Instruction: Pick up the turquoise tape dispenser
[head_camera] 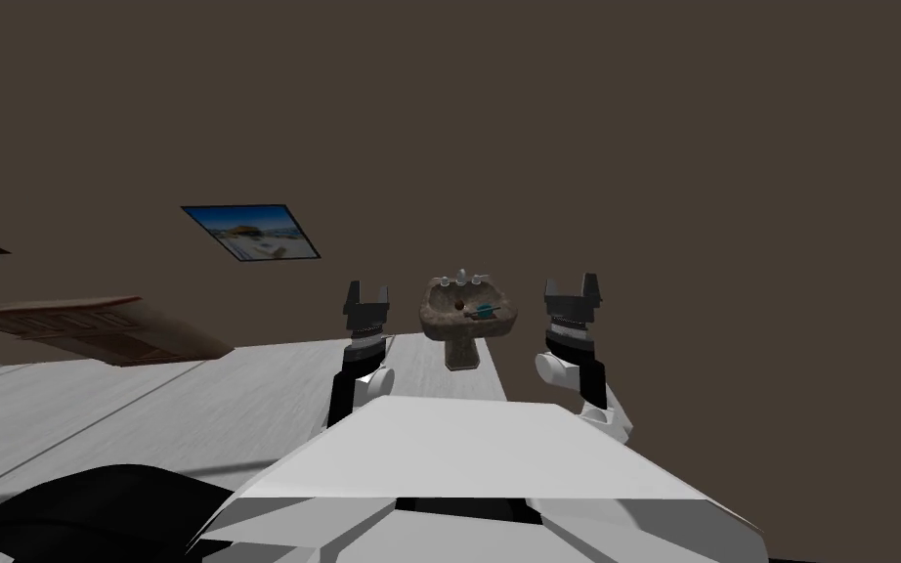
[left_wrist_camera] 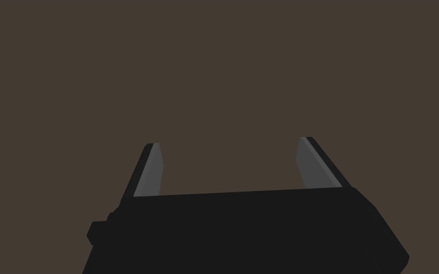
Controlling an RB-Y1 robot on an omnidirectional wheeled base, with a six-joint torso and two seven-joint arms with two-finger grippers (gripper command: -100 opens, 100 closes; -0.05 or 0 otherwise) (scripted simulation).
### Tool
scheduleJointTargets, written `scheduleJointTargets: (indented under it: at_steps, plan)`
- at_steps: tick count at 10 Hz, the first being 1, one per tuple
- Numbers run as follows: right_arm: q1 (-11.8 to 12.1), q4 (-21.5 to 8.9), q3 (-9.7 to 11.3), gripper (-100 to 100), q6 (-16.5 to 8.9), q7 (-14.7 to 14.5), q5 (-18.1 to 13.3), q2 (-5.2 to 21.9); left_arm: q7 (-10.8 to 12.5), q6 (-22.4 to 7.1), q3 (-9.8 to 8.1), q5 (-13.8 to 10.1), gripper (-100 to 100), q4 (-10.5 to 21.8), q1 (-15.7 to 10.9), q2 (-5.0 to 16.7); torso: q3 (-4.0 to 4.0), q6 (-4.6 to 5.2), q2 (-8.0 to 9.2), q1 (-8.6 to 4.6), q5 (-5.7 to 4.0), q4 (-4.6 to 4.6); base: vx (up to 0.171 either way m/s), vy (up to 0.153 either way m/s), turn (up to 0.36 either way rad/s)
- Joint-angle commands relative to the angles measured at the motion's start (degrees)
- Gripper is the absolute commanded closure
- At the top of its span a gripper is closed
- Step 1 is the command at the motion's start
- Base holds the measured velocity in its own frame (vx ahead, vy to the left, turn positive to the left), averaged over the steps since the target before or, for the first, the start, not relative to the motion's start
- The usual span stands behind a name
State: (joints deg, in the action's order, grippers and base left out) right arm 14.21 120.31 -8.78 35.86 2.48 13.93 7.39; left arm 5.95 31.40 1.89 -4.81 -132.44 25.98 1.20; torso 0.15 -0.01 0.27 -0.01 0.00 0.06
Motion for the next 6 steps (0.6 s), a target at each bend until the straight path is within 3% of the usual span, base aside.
scheduleJointTargets:
  at_steps: [1, 2, 3, 6]
  plan:
    - [-1.7, -0.9, -0.6, -100, 0.1, -0.2, 2.2, 0.1, 0.0, 0.0, 0.00, 0.0, 0, 0.0, 0.0, 0.0, 0.00, 0.00, 0.00, 0.00, 0.00, 0.00, -0.076, -0.004, 0.086]
    - [-4.2, -3.2, -2.0, -100, 0.5, -0.3, 4.3, 0.5, 0.0, 0.0, 0.00, 0.0, 0, 0.0, 0.0, 0.0, 0.00, 0.01, -0.01, -0.03, 0.00, 0.01, -0.097, -0.013, 0.167]
    - [-4.9, -3.2, -2.0, -100, 0.5, -0.3, 5.8, 0.5, 0.0, 0.0, 0.00, 0.0, 0, 0.0, 0.0, 0.0, 0.03, 0.00, 0.05, -0.07, -0.01, 0.01, -0.079, 0.000, 0.073]
    - [-10.2, -8.1, -5.1, -100, 1.5, -0.5, 11.2, 1.2, 0.0, 0.0, 0.00, 0.0, 0, 0.0, 0.0, 0.0, 0.02, 0.03, 0.02, -0.03, 0.00, 0.01, -0.091, 0.000, 0.123]
